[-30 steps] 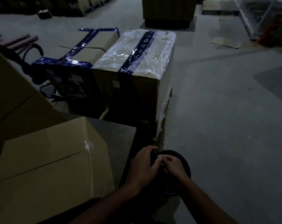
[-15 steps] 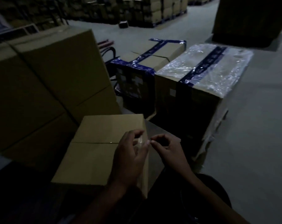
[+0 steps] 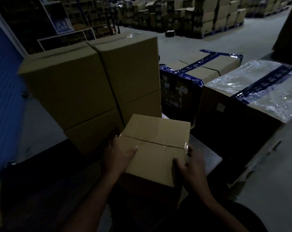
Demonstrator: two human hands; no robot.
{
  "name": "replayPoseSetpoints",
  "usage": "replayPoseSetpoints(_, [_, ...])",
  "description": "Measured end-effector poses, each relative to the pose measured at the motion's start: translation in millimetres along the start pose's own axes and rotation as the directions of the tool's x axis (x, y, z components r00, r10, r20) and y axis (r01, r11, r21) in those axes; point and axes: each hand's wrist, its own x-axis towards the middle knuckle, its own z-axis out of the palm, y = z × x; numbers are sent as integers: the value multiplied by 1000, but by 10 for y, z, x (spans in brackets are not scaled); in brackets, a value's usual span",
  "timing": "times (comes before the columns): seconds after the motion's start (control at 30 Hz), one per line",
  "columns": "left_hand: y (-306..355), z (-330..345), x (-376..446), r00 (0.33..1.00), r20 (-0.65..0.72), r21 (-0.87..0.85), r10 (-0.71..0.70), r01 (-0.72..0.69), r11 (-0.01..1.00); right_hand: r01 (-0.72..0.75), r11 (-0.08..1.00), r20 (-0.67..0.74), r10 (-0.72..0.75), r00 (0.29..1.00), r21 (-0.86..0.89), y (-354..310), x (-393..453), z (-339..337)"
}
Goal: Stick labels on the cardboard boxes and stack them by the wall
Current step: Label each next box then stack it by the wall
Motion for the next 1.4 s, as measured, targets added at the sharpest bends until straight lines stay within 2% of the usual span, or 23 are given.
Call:
replayPoseSetpoints(0.1, [-190,-87,-89,999,45,-55,-11,14,998,-30,1000,3,30,1000,-9,-46,-71,98])
replayPoseSetpoints(0.23, [-503,-364,-434,1000,-4,-148,-9,9,989,2,999,23,-1,1000,-33,-247,-250,227])
replayPoseSetpoints(0.37, [-943,-691,-815,996,-55,-335,-70,48,941,52,998,67,-50,997,-36,-477,-559,455])
replayPoseSetpoints(0.5, [-1532,-1019,-1072,978,-140,-358,-155,96,929,56,998,181,-53,982,-10,-796,-877,794])
replayPoseSetpoints(0.63, [-2073,-1364,-1273,945,-224,-452,-238,116,884,98,995,298,-104,949,36,-1121,-1094,1229])
replayPoseSetpoints(0.8, [-2620,-1697,-1400,915,-268,-436,-302,164,885,88,989,449,-132,884,117,-1672,-1322,1844])
replayPoseSetpoints(0.87, [-2776,-1778,-1432,910,-252,-466,-328,183,866,51,991,522,-108,846,124,-1854,-1348,2038])
replayPoseSetpoints(1.0, [-3027,-1889,-1466,928,-189,-557,-322,169,813,23,973,646,-171,744,232,-2144,-1366,2273])
replayPoseSetpoints(1.07, [-3127,-1937,-1449,934,-173,-534,-311,176,827,82,972,646,-210,734,222,-2202,-1346,2412])
replayPoseSetpoints(1.1, [-3162,-1959,-1433,940,-162,-512,-301,181,840,154,971,613,-235,754,183,-2216,-1335,2482])
replayPoseSetpoints(1.13, [-3191,-1977,-1410,944,-155,-478,-291,186,858,289,952,560,-293,775,99,-2201,-1326,2546])
replayPoseSetpoints(1.2, [-3236,-1988,-1376,954,-175,-389,-244,161,907,572,806,446,-459,768,-155,-2093,-1368,2607])
replayPoseSetpoints(1.27, [-3271,-1954,-1393,963,-201,-255,-178,123,959,712,643,409,-591,695,-282,-1956,-1510,2534])
replayPoseSetpoints(1.33, [-3322,-1895,-1406,964,-239,-113,-113,88,990,797,556,409,-687,600,-235,-1777,-1689,2475])
replayPoseSetpoints(1.4, [-3406,-1826,-1369,953,-294,-53,-74,61,997,842,508,420,-734,534,-182,-1616,-1779,2533])
